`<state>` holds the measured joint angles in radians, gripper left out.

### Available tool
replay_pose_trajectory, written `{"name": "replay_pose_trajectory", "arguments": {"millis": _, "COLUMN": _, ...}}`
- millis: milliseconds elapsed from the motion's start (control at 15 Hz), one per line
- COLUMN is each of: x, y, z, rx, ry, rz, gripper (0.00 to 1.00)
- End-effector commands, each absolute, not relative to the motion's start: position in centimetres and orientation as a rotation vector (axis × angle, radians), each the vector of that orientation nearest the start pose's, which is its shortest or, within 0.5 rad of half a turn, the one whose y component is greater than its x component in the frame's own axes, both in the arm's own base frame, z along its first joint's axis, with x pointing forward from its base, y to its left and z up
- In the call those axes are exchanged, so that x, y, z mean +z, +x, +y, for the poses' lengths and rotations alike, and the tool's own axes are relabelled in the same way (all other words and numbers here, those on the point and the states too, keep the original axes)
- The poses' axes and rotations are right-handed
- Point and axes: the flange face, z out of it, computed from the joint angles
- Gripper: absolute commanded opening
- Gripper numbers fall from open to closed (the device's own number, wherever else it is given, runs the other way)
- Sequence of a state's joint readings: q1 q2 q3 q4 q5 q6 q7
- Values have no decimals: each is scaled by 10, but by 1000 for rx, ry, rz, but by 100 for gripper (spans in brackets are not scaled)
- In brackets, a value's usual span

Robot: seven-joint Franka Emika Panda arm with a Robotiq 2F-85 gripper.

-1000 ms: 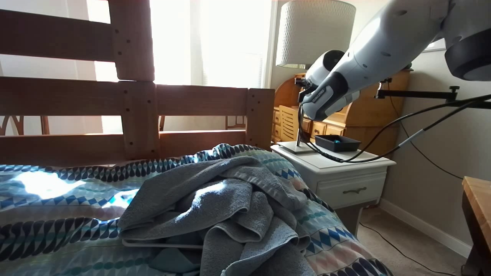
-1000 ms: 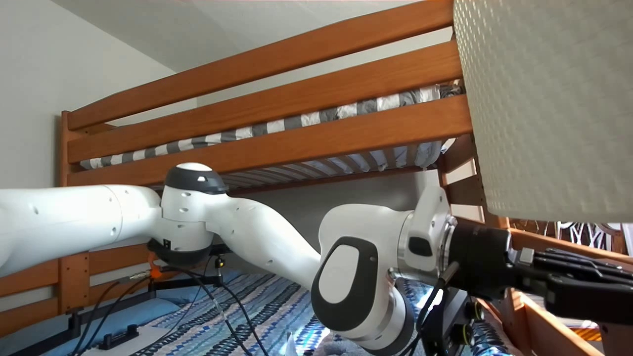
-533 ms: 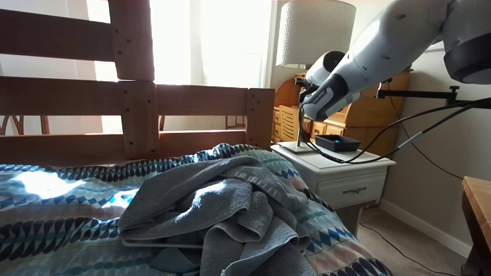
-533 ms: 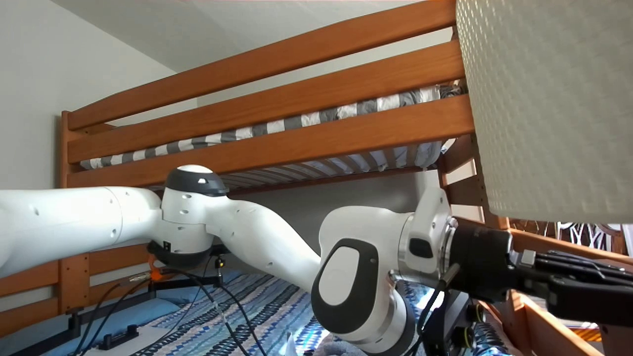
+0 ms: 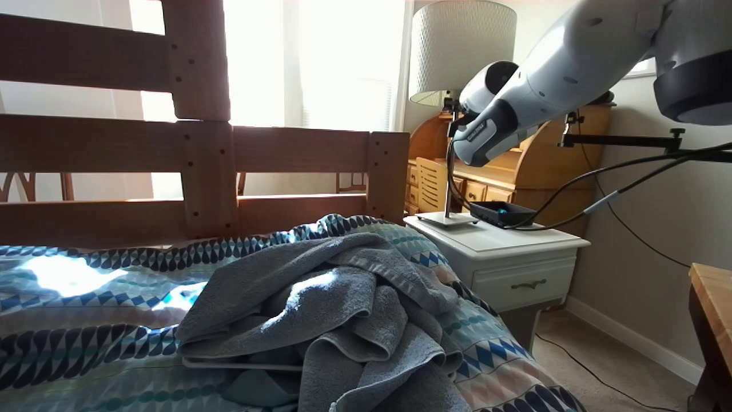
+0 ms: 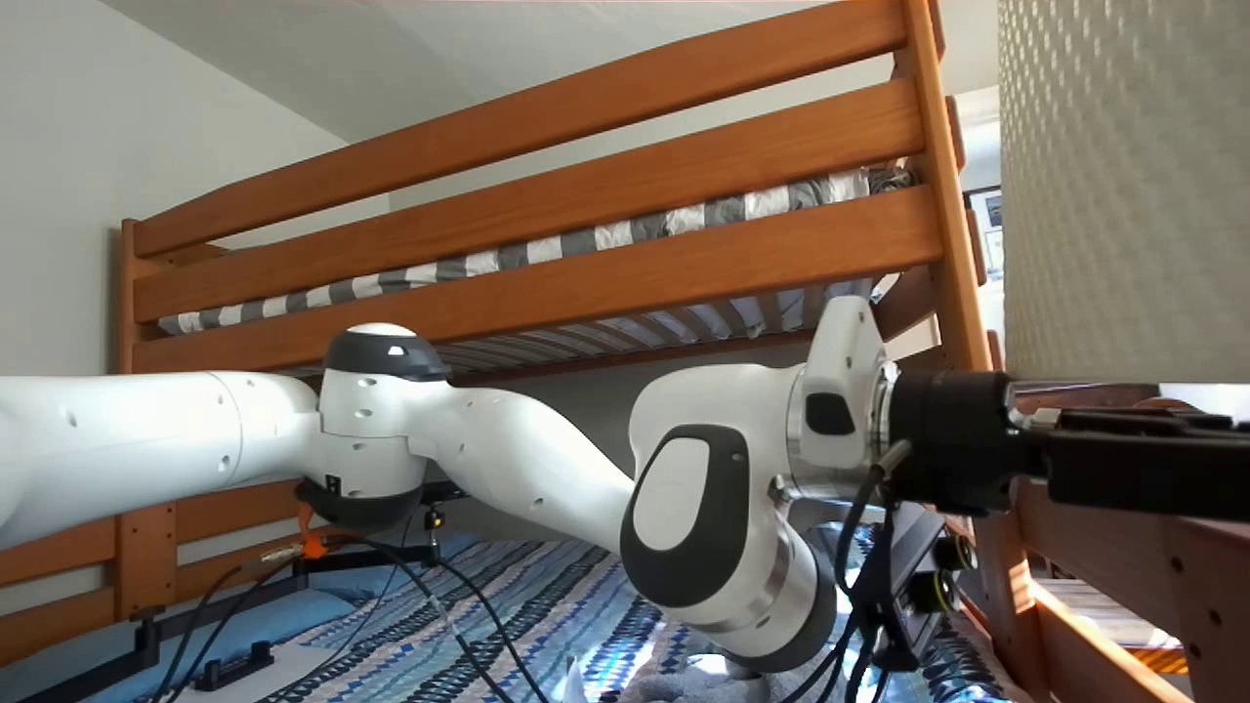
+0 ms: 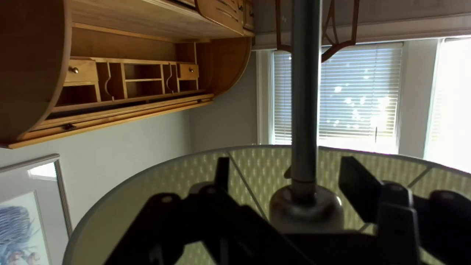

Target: Move the lamp backwards.

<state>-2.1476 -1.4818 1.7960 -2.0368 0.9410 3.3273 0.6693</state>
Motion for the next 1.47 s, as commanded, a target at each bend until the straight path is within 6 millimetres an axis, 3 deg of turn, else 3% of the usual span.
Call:
{"name": "replay_pose_trajectory", "arguments": {"millis": 0, "x": 314, "y": 611, "z": -110, "rx": 1635, "ry": 1738, "rz": -883, "gripper": 100}}
{"name": "replay_pose_trajectory", "arguments": {"millis": 400, "x": 263, "y": 594, "z": -72, "rx": 1405, "ry": 2023, "rz": -681, "gripper": 100}}
{"name": "replay_pose_trajectory", "arguments": {"millis": 667, "x": 250, "y": 572, "z": -74, "rx": 1330, "ry": 2046, "rz": -620, "gripper": 100}}
{"name": "replay_pose_trajectory", "arguments": {"millis": 867, "x": 257, "y": 549, "z": -75, "rx": 1264, "ry": 2068, "rz": -626, "gripper": 100}}
{"name": "replay_pose_trajectory", "arguments": {"millis": 1067, "x": 273, "y": 520, "z": -62, "rx": 1165, "ry": 2151, "rz": -629, "gripper": 100}}
{"name": "replay_pose_trajectory", "arguments": {"millis": 1400, "x": 327, "y": 479, "z": -37, "rx": 949, "ry": 2338, "rz": -660, "gripper": 100}}
